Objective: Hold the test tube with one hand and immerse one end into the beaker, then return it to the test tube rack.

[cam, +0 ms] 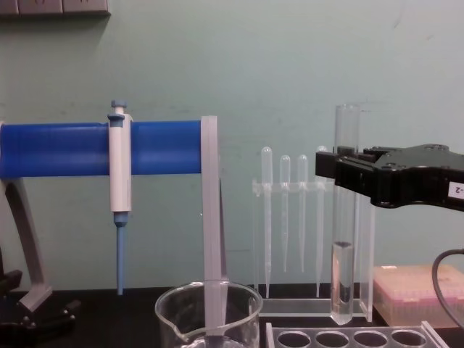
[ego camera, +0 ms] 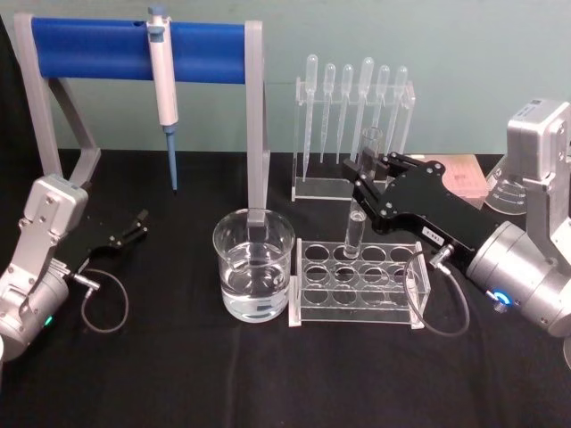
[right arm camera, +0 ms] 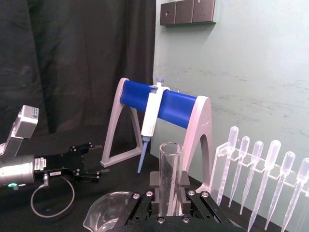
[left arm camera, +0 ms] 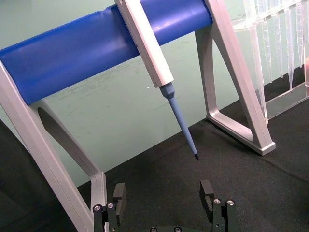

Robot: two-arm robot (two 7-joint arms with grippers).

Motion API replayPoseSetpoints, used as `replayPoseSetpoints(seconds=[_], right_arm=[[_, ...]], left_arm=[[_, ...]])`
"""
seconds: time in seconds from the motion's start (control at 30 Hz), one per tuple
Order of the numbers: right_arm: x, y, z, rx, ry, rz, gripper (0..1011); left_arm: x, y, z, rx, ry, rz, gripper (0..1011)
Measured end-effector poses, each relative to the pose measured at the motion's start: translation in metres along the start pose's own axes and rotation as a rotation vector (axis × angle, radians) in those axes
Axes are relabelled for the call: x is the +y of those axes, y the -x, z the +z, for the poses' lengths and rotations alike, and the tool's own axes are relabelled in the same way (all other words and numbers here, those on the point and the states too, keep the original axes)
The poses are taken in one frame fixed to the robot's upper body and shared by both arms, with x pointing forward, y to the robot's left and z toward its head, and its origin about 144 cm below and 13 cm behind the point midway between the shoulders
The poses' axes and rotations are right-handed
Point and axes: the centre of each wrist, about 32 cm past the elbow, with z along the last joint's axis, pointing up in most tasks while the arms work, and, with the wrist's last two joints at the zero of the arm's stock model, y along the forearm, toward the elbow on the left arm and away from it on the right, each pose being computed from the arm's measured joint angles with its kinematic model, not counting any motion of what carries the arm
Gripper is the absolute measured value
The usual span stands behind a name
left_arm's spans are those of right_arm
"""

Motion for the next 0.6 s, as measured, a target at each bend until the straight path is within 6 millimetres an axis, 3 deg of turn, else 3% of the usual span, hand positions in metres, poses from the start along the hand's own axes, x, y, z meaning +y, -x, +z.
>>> replayPoseSetpoints(seconds=[0.6], right_arm=[[-0.0004,-0.0001,0.0000,-0.001,-0.002,-0.002,226]], left_arm=[[0.0000,0.0000,0.0000,0.000,0.000,0.000,1000]])
